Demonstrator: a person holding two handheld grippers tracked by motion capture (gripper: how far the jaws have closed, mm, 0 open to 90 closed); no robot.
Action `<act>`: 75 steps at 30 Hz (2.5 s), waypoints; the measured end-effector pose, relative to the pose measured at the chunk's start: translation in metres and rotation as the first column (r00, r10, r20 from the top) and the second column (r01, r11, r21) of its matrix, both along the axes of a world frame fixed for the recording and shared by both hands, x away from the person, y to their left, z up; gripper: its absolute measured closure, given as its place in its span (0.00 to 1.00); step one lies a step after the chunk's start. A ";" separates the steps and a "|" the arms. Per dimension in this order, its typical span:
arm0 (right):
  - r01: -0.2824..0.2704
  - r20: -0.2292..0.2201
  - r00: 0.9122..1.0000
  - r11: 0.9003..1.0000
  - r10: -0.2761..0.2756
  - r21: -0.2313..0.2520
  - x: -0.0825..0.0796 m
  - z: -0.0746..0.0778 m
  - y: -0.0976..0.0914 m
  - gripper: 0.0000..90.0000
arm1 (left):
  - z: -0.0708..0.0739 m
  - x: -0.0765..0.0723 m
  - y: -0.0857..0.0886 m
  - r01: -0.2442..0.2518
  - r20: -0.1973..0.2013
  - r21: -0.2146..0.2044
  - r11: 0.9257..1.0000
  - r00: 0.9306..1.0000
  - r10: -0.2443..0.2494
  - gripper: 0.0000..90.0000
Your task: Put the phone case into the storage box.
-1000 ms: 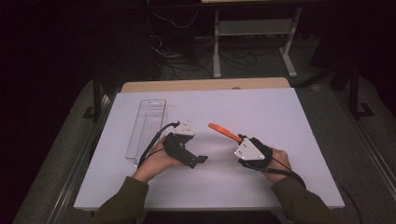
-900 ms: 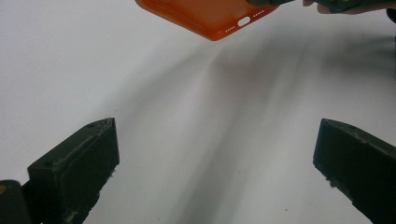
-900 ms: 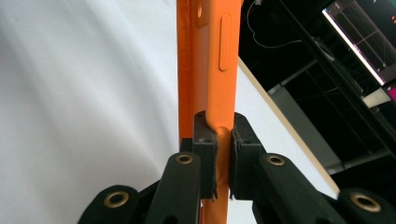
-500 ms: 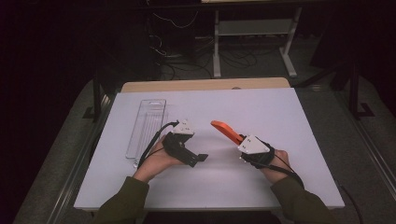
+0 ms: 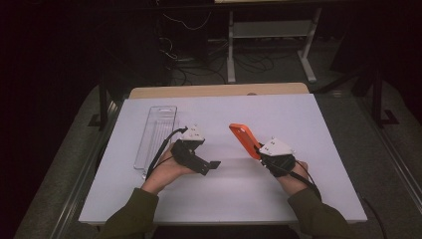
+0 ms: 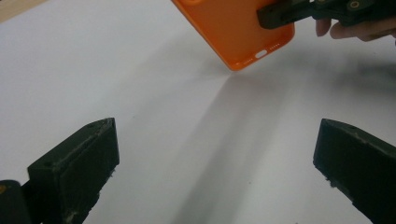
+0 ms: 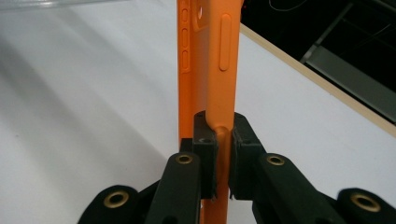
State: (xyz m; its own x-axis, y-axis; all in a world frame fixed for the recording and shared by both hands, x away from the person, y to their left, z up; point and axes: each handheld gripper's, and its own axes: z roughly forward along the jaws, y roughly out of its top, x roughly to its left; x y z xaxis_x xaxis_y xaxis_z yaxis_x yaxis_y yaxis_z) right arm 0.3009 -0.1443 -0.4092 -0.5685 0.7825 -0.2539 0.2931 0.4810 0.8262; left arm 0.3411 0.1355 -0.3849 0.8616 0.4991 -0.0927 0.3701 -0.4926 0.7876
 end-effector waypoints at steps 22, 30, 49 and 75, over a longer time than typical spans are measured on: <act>0.068 -0.062 0.996 0.990 -0.061 0.126 0.003 0.002 -0.007 0.91 | 0.002 0.002 -0.002 -0.044 0.019 -0.039 0.998 0.999 0.045 0.00; 0.081 -0.073 0.995 0.985 -0.071 0.153 0.003 0.004 -0.008 0.91 | 0.012 0.006 -0.002 -0.060 0.024 -0.076 0.995 0.998 0.062 0.00; 0.098 -0.080 0.993 0.979 -0.085 0.181 0.004 0.004 0.000 0.91 | 0.025 0.014 -0.013 -0.094 0.029 -0.142 0.985 0.995 0.100 0.00; 0.091 -0.093 0.993 0.974 -0.073 0.207 -0.001 0.006 0.014 0.91 | 0.026 0.020 -0.039 -0.127 0.026 -0.201 0.971 0.990 0.135 0.00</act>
State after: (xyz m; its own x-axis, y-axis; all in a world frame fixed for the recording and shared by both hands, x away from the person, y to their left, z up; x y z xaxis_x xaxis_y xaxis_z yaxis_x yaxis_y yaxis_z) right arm 0.2999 -0.1302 -0.4036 -0.5127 0.8580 -0.0326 0.3973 0.2707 0.8769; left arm 0.3611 0.0966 -0.3593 0.7947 0.5832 -0.1683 0.3877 -0.2744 0.8800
